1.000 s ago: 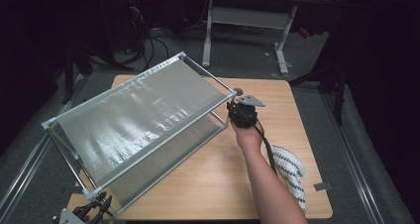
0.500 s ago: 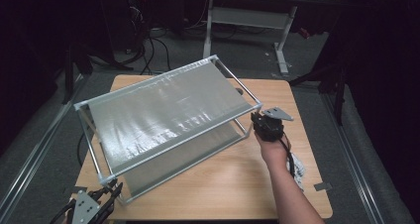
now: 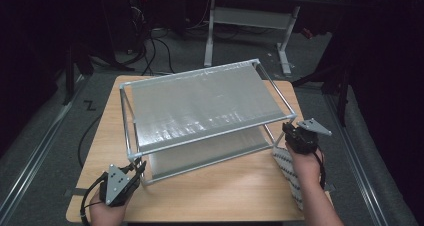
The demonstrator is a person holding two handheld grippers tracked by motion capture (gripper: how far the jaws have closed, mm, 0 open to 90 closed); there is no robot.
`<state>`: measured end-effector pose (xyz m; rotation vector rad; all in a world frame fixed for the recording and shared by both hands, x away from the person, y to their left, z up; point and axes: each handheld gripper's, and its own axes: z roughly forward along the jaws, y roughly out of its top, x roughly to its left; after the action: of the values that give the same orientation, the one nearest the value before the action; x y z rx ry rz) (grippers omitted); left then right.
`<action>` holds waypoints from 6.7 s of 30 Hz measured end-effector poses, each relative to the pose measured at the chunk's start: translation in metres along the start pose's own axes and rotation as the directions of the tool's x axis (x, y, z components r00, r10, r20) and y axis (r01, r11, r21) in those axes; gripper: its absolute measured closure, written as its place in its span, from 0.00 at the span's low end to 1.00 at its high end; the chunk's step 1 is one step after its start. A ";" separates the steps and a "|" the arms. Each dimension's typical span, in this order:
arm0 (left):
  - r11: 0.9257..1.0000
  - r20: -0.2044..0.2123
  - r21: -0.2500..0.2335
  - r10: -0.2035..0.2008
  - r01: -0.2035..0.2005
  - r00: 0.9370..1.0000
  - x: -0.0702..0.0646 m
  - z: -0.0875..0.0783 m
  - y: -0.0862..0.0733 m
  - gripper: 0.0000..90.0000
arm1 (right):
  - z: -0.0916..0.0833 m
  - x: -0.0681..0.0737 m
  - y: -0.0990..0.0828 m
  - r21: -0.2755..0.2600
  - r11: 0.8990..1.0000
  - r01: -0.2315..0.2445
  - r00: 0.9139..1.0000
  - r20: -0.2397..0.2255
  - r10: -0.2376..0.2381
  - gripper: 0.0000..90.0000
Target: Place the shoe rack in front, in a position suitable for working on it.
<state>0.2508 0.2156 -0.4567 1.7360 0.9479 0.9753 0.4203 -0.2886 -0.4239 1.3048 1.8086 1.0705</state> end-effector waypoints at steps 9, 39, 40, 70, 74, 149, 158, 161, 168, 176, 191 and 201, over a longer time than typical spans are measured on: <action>1.000 0.025 -0.011 -0.021 0.021 0.999 -0.010 0.009 0.004 0.85 | -0.020 -0.018 -0.014 -0.021 1.000 -0.015 1.000 0.020 0.015 0.90; 0.993 0.044 0.057 -0.103 0.101 0.994 -0.014 0.001 -0.023 0.47 | -0.082 0.006 -0.132 0.196 0.981 0.004 1.000 0.018 -0.008 0.44; 0.994 0.044 0.057 -0.099 0.096 0.994 -0.015 0.002 -0.023 0.47 | -0.081 0.007 -0.133 0.208 0.978 0.010 1.000 0.012 -0.013 0.45; 0.992 0.060 0.023 -0.127 0.126 0.990 -0.014 0.002 -0.014 0.54 | -0.085 0.045 -0.086 0.007 0.989 0.146 0.987 -0.061 -0.146 0.87; 0.991 0.067 0.027 -0.133 0.132 0.989 -0.014 0.005 -0.014 0.58 | -0.066 0.057 -0.058 -0.023 0.987 0.158 0.985 -0.071 -0.160 0.87; 1.000 0.222 -0.001 -0.013 0.014 0.975 -0.076 0.006 0.002 0.87 | -0.061 0.056 -0.086 0.044 0.996 0.074 0.994 -0.089 -0.070 0.87; 1.000 0.247 0.003 -0.021 0.020 0.969 -0.084 0.010 0.002 0.87 | -0.052 0.070 -0.091 0.072 0.991 0.109 0.989 -0.110 -0.101 0.87; 1.000 0.249 -0.010 0.005 -0.003 0.968 -0.086 0.012 0.003 0.87 | -0.049 0.077 -0.090 0.074 0.991 0.114 0.987 -0.126 -0.104 0.87; 1.000 0.269 -0.016 0.026 -0.023 0.963 -0.100 0.021 0.009 0.87 | -0.046 0.124 -0.093 0.083 0.972 0.221 0.951 -0.239 -0.196 0.87; 0.998 0.316 -0.029 0.055 -0.048 0.947 -0.120 0.030 0.017 0.87 | -0.045 0.163 -0.091 0.061 0.961 0.269 0.916 -0.325 -0.236 0.86; 0.998 0.319 -0.055 0.031 -0.014 0.947 -0.124 0.029 0.013 0.87 | -0.056 0.190 -0.091 0.019 0.970 0.244 0.846 -0.493 -0.203 0.63; 0.999 0.307 -0.048 0.007 0.008 0.952 -0.118 0.023 0.010 0.88 | -0.038 0.217 -0.088 0.047 0.965 0.256 0.804 -0.565 -0.186 0.78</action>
<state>0.2265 0.0991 -0.4788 1.7820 0.7166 0.6942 0.2881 -0.1046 -0.4956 0.8514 2.4234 1.3163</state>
